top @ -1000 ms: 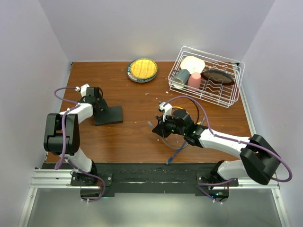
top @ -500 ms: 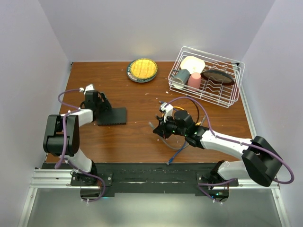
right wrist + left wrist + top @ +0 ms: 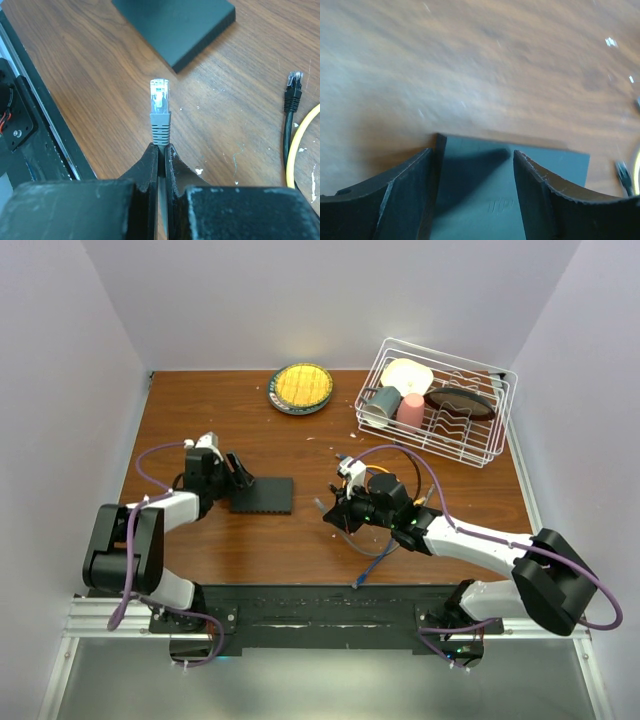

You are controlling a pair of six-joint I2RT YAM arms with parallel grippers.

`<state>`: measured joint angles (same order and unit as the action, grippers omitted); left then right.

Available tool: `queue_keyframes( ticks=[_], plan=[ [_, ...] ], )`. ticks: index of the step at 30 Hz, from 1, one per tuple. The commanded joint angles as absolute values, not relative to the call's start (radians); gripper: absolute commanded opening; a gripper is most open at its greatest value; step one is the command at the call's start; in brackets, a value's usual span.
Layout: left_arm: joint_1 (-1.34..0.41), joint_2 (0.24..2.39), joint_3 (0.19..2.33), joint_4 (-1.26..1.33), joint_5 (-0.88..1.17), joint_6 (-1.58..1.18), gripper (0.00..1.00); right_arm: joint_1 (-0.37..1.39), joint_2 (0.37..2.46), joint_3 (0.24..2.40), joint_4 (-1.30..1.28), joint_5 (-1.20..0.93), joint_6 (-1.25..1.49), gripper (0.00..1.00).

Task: Insert the plug into the switch port

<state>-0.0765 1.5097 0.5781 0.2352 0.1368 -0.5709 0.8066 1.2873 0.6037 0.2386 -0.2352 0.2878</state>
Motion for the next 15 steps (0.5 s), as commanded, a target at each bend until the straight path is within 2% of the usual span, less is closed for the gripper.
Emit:
queue_keyframes(
  ticks=[1,8,12,15],
  plan=[
    [-0.091,1.442,0.517,0.144,0.202,-0.611,0.7,0.815,1.285,0.621,0.249,-0.249,0.296,0.0],
    [-0.091,1.275,0.518,0.1,0.122,-0.584,0.71,0.818,1.313,0.652,0.244,-0.247,0.29,0.0],
    [-0.091,1.191,0.573,0.08,0.038,-0.563,0.75,0.821,1.333,0.666,0.252,-0.252,0.287,0.0],
    [-0.091,1.213,0.648,0.077,0.011,-0.531,0.8,0.824,1.351,0.684,0.252,-0.259,0.287,0.0]
  ],
)
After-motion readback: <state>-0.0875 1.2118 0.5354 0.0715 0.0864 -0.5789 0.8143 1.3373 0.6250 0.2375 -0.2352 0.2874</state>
